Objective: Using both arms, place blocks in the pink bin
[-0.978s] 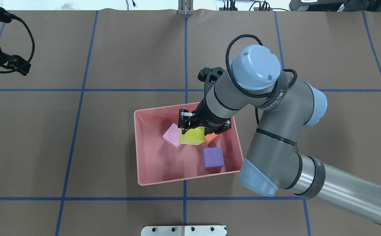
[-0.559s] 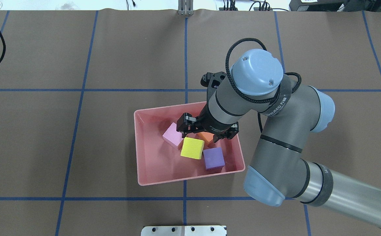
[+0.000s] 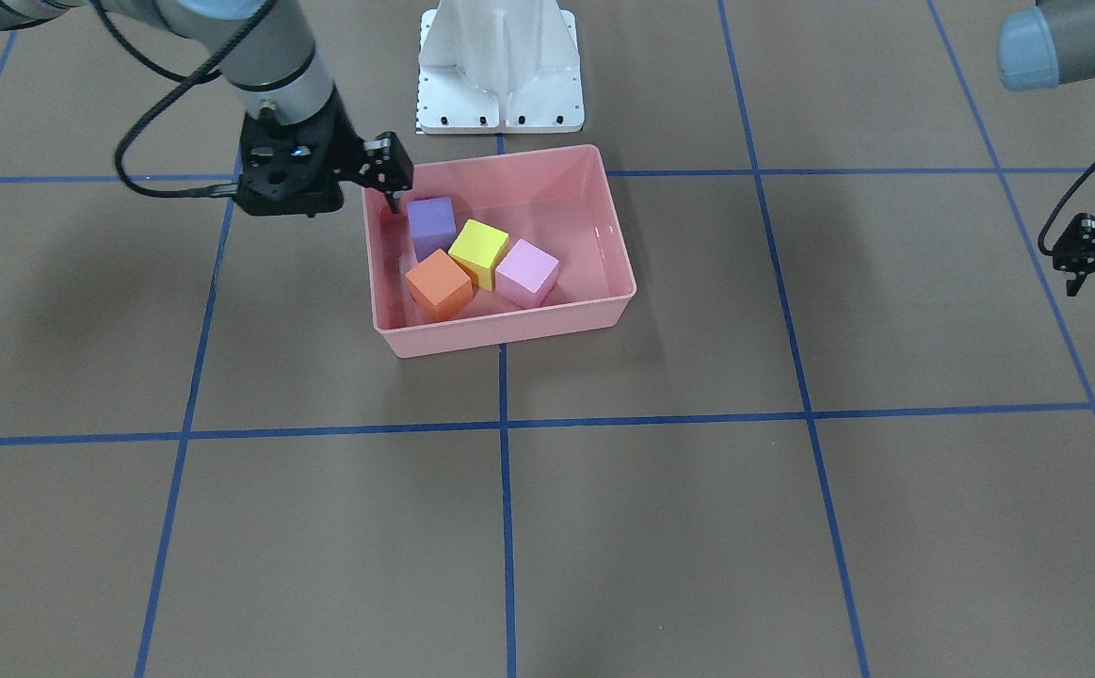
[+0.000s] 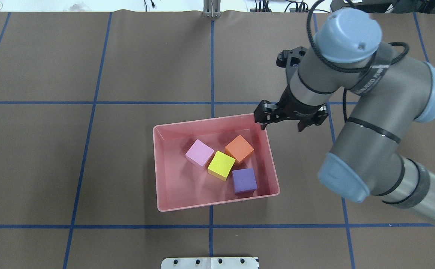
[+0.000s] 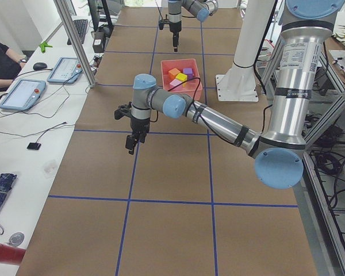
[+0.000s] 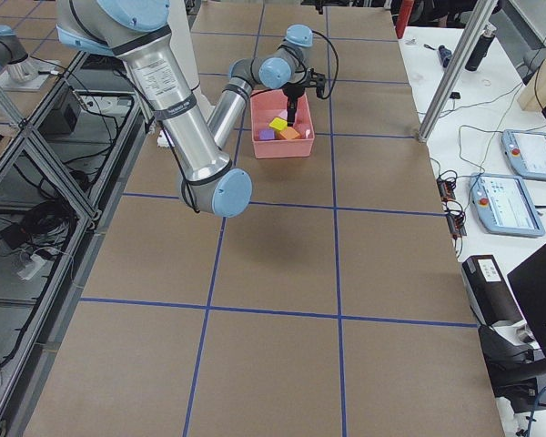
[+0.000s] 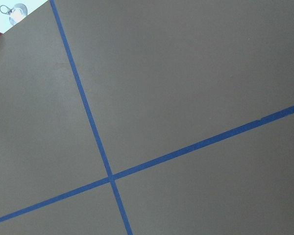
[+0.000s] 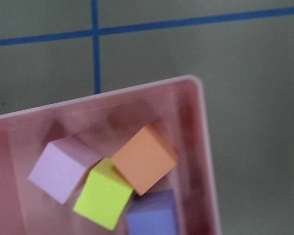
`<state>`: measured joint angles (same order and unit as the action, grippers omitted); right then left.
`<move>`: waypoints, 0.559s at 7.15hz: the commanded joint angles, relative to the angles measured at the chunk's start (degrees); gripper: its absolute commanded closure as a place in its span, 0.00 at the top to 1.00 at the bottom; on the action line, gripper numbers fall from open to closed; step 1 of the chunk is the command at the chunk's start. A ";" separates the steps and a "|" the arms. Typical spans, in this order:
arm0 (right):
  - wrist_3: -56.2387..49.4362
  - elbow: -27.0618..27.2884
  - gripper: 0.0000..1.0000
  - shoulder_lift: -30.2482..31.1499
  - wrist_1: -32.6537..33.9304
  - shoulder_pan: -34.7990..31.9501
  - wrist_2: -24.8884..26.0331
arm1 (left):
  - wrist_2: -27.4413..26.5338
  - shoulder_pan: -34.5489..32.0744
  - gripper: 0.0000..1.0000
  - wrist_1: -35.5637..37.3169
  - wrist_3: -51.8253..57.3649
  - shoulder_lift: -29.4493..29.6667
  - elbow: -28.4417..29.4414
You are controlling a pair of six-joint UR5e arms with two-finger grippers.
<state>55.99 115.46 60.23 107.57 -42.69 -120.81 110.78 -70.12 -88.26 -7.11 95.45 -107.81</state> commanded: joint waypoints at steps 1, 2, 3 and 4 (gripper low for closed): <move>-26.68 1.36 1.00 12.40 1.15 -11.04 -0.39 | -0.04 -0.63 1.00 -0.69 -0.10 -0.09 0.76; -38.65 -0.22 1.00 17.07 1.15 -18.06 -0.66 | 1.00 -0.98 1.00 -0.34 -0.01 -0.26 0.93; -47.73 -3.28 1.00 19.29 1.07 -24.05 -2.92 | 2.75 -2.72 1.00 -0.60 0.51 -4.44 1.28; -50.87 -6.18 1.00 20.36 1.06 -29.07 -4.86 | 5.03 -5.78 1.00 -0.60 7.74 -5.88 2.33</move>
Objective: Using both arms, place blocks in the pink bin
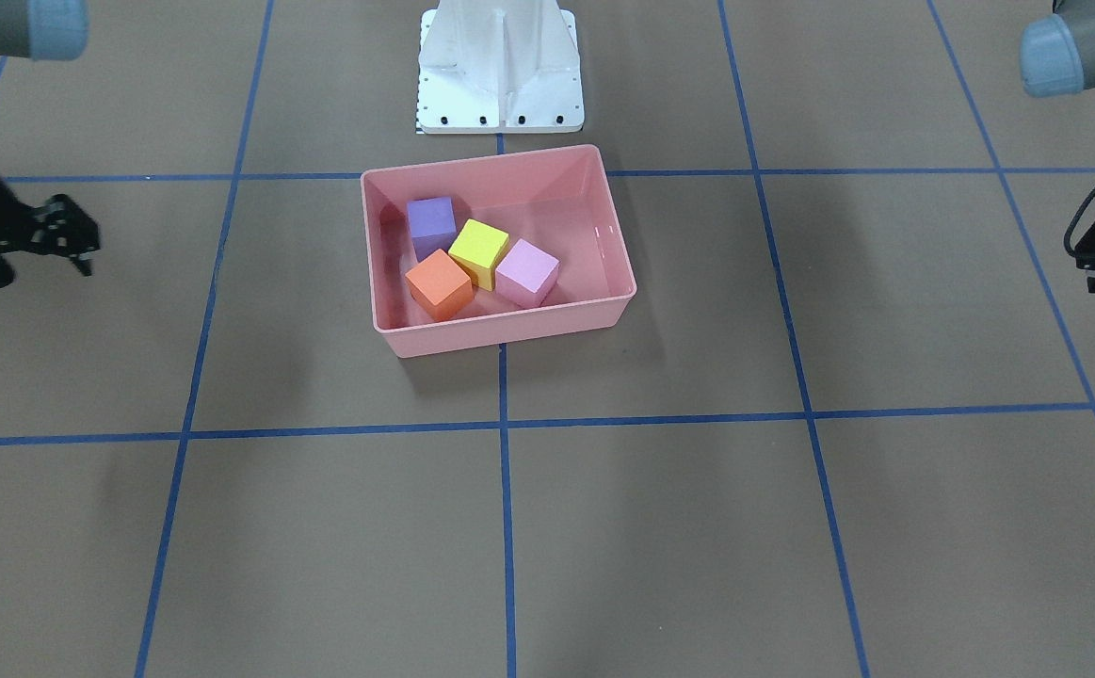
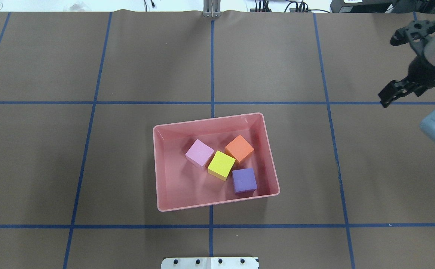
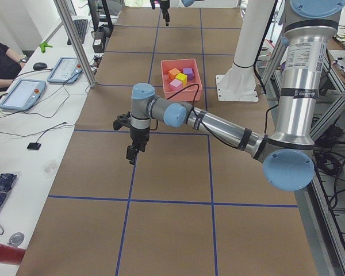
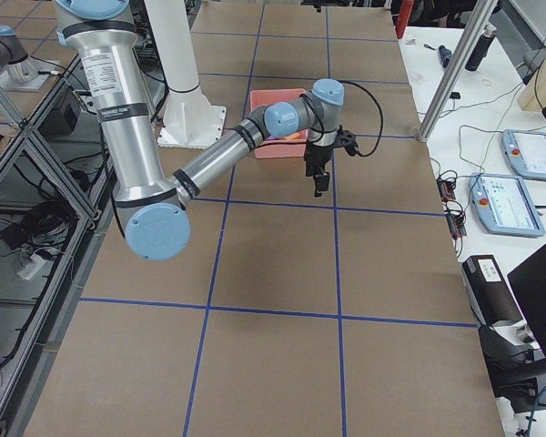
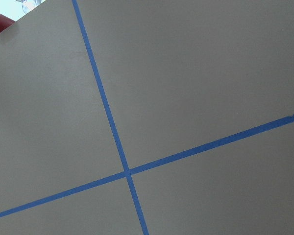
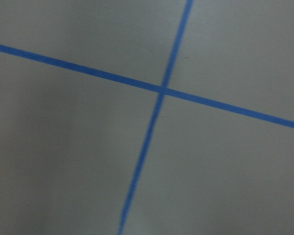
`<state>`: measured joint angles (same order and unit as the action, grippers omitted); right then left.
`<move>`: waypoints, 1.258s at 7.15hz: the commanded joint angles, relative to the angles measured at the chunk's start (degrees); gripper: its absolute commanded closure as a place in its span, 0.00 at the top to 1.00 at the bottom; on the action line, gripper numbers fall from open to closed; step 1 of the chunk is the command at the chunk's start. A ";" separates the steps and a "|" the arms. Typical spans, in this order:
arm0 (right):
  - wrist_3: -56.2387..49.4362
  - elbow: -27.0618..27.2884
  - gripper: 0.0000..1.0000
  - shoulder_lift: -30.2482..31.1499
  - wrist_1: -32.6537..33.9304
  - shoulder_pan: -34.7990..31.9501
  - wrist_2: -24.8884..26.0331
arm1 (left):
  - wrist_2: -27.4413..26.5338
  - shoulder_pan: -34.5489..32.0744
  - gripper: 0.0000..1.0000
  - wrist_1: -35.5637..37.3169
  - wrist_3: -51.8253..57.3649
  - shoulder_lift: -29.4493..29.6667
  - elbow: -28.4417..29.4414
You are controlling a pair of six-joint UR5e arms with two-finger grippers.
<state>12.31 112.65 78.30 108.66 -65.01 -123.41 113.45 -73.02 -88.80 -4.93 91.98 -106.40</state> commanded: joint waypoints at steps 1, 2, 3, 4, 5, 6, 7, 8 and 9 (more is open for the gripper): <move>-8.95 -7.15 1.00 3.95 -2.63 -11.40 -5.06 | 8.83 -8.05 1.00 0.64 15.64 -2.42 4.15; -15.76 -13.54 1.00 6.49 -10.58 -15.80 -8.13 | 16.72 -11.84 1.00 -0.05 18.87 -2.42 9.06; -21.04 -20.74 1.00 8.25 -15.88 -20.46 -12.68 | 17.76 -14.75 1.00 0.29 19.16 -2.33 10.24; -24.93 -25.77 1.00 8.27 -19.15 -23.29 -13.86 | 17.77 -16.95 1.00 0.82 19.08 -2.42 10.33; -24.53 -25.90 1.00 8.36 -19.27 -23.58 -13.35 | 17.77 -17.15 1.00 0.82 18.99 -3.46 10.68; -25.31 -25.99 1.00 8.18 -19.45 -23.75 -12.21 | 17.85 -17.15 1.00 0.65 18.64 -5.30 10.25; -25.66 -25.91 1.00 9.40 -19.45 -24.62 -11.68 | 17.86 -17.15 1.00 0.56 18.29 -5.58 9.46; -25.41 -25.99 1.00 9.85 -20.06 -24.89 -11.33 | 17.77 -17.07 1.00 0.56 18.11 -5.41 9.46; -24.97 -25.82 1.00 10.55 -20.06 -25.77 -11.58 | 17.77 -17.06 1.00 0.65 17.16 -4.97 9.46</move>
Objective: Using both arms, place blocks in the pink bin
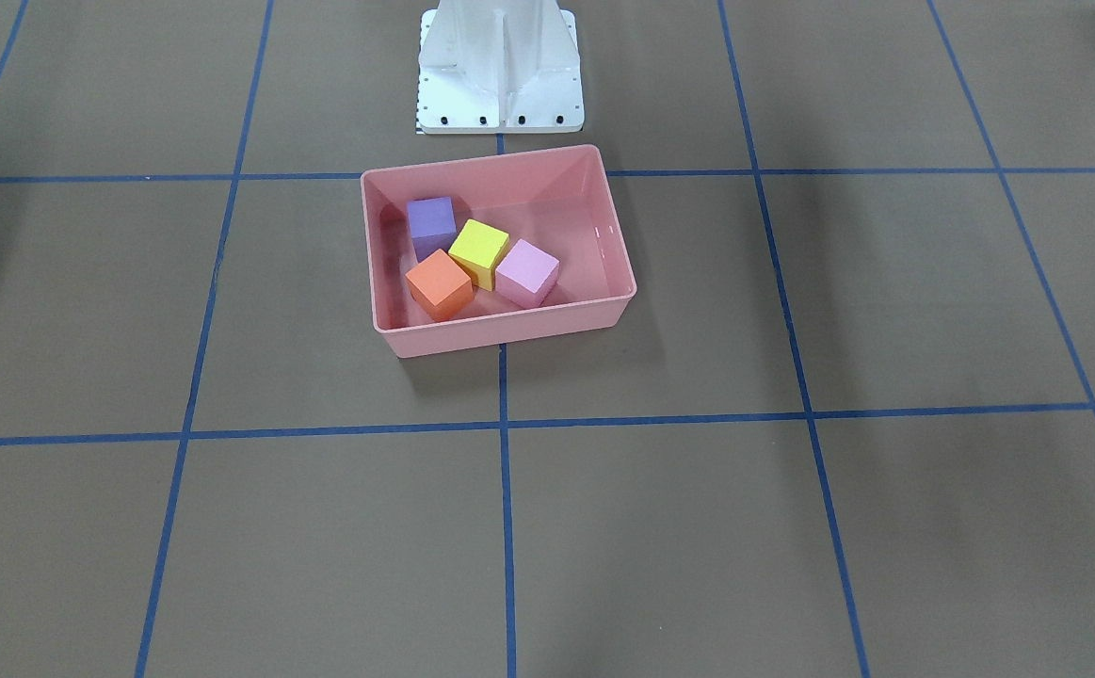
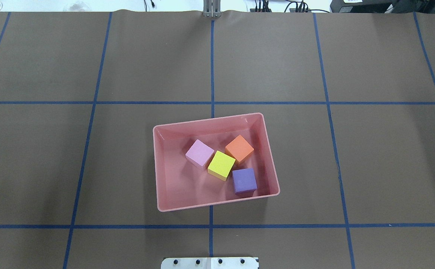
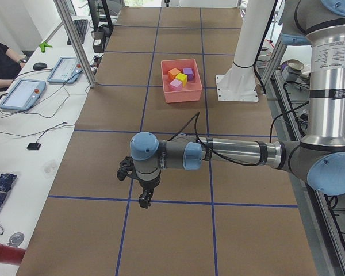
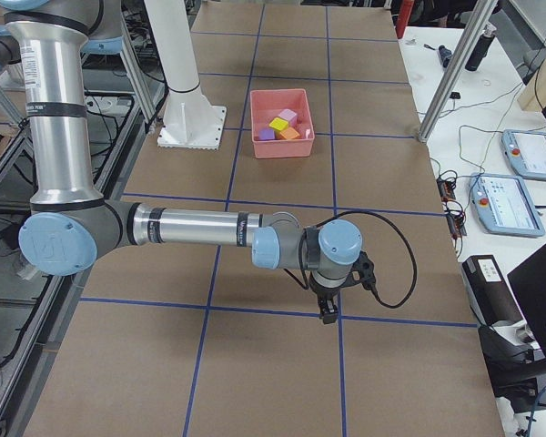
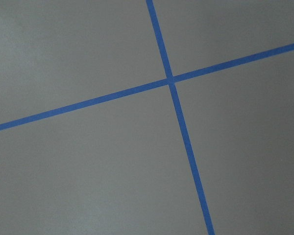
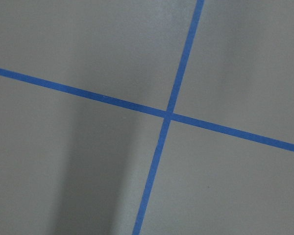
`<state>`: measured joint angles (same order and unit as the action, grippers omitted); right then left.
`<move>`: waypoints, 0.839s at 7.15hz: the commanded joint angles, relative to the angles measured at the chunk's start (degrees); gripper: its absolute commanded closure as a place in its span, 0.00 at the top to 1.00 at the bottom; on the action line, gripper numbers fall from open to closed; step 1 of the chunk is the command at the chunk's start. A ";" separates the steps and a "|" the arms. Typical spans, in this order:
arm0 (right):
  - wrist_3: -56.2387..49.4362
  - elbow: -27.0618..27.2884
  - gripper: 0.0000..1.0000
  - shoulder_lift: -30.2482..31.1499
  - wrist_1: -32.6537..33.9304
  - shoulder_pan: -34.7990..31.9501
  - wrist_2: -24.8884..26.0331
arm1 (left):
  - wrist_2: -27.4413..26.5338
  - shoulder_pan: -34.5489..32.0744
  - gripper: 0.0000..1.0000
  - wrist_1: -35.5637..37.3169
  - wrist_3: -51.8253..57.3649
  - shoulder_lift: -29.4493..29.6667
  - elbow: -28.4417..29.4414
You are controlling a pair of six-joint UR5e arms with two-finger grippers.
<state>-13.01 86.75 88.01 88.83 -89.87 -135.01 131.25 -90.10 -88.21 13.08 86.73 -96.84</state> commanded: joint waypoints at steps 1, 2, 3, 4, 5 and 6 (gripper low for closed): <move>1.92 2.87 1.00 1.03 0.02 -1.27 -0.08 | -0.02 0.10 1.00 -0.03 -5.74 0.71 -0.36; 8.99 6.55 1.00 1.38 0.29 -1.27 0.18 | 0.06 0.10 1.00 -0.03 -6.83 0.72 -0.71; 13.41 8.33 1.00 2.25 0.11 -1.18 -0.25 | 0.06 0.10 1.00 -0.03 -6.84 0.63 -0.72; 13.63 10.17 1.00 3.13 -0.06 -0.92 -0.25 | 0.06 0.10 1.00 -0.03 -6.84 0.63 -0.72; 13.80 11.06 1.00 3.22 0.02 0.56 -0.25 | 0.06 0.01 1.00 -0.03 -6.84 0.54 -0.89; 13.98 10.98 1.00 3.22 -0.06 2.06 -0.25 | -0.02 0.01 1.00 -0.03 -6.84 0.28 -1.15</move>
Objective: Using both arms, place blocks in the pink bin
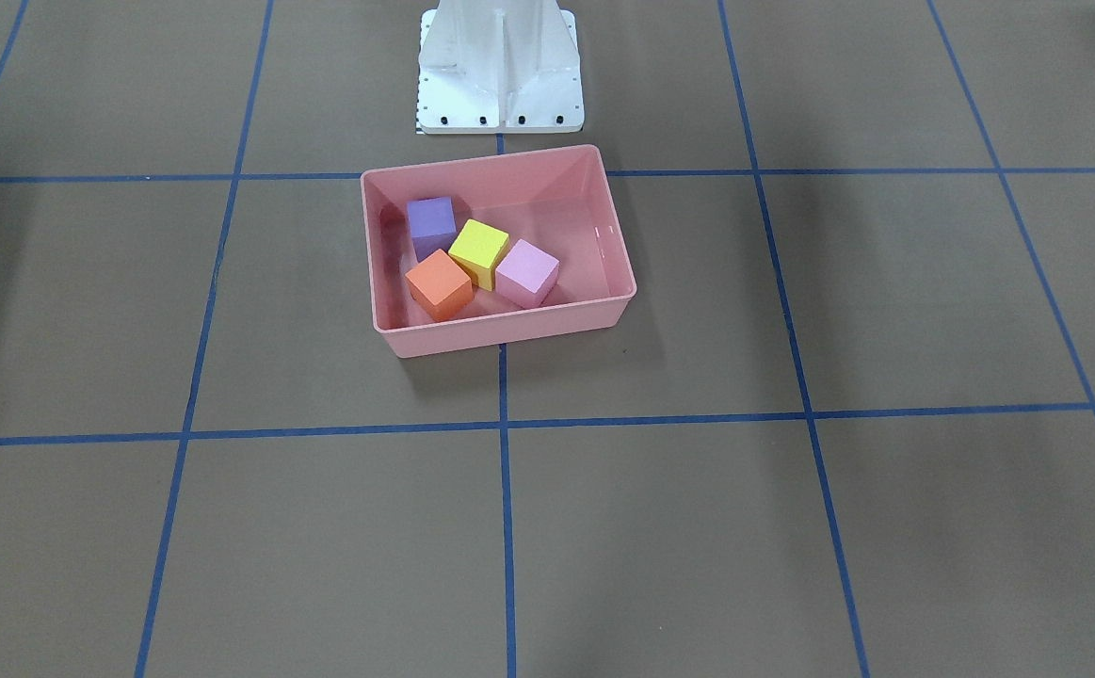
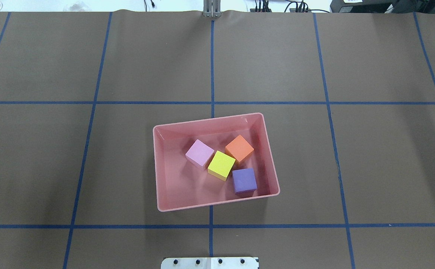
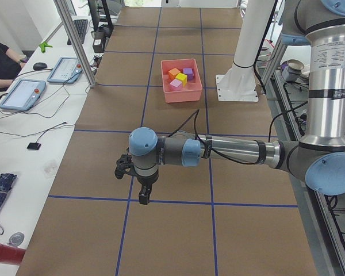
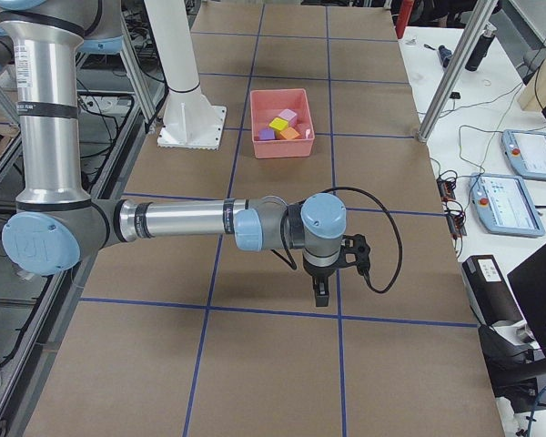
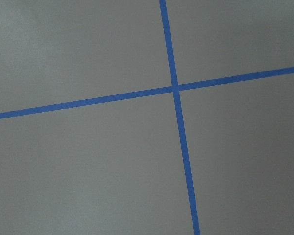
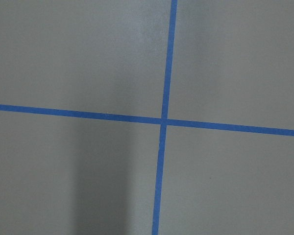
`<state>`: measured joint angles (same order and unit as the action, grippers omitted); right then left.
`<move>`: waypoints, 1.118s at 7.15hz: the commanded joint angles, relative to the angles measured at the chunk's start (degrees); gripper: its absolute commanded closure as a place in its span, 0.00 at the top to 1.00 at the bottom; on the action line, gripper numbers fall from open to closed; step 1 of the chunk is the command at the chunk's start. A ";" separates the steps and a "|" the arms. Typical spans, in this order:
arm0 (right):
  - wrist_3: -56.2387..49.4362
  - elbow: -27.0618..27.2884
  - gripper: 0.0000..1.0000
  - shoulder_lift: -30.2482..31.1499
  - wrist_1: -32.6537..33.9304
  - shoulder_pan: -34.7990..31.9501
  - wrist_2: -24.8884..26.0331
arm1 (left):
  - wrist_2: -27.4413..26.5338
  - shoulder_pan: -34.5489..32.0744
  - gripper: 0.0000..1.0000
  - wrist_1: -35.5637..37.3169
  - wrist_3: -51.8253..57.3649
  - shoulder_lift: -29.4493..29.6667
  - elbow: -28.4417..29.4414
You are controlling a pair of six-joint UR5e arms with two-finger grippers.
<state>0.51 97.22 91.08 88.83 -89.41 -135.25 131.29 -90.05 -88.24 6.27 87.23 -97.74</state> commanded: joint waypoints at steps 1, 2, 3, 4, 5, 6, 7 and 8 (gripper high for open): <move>0.45 0.34 1.00 0.15 -0.14 2.82 -0.10 | -0.07 0.05 1.00 0.00 -0.03 -0.22 -0.17; 0.45 0.08 1.00 0.24 -0.06 3.10 -0.19 | -0.07 0.05 1.00 0.00 -0.03 -0.31 -0.25; 0.45 -0.19 1.00 0.50 -0.14 3.10 -0.19 | 0.02 0.05 1.00 0.00 -0.03 -0.31 -0.17; 0.37 -0.19 1.00 0.51 -0.15 3.10 -0.19 | 0.02 0.05 1.00 0.00 -0.03 -0.40 -0.08; 0.37 -0.19 1.00 0.51 -0.15 3.10 -0.28 | 0.02 0.05 1.00 0.00 -0.03 -0.48 -0.17; 0.37 -0.19 1.00 0.59 -0.23 3.10 -1.58 | 0.02 0.05 1.00 -0.09 -0.03 -0.48 0.01; 0.37 -0.10 1.00 0.59 -0.23 3.10 -2.38 | 0.11 0.05 1.00 -0.35 -0.03 -0.57 0.27; 0.37 -0.10 1.00 0.59 -0.32 3.10 -2.39 | 0.11 0.05 1.00 -0.35 -0.03 -0.57 0.36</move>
<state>0.88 97.07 91.65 88.58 -86.31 -137.21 131.36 -90.00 -88.49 6.24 86.70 -97.56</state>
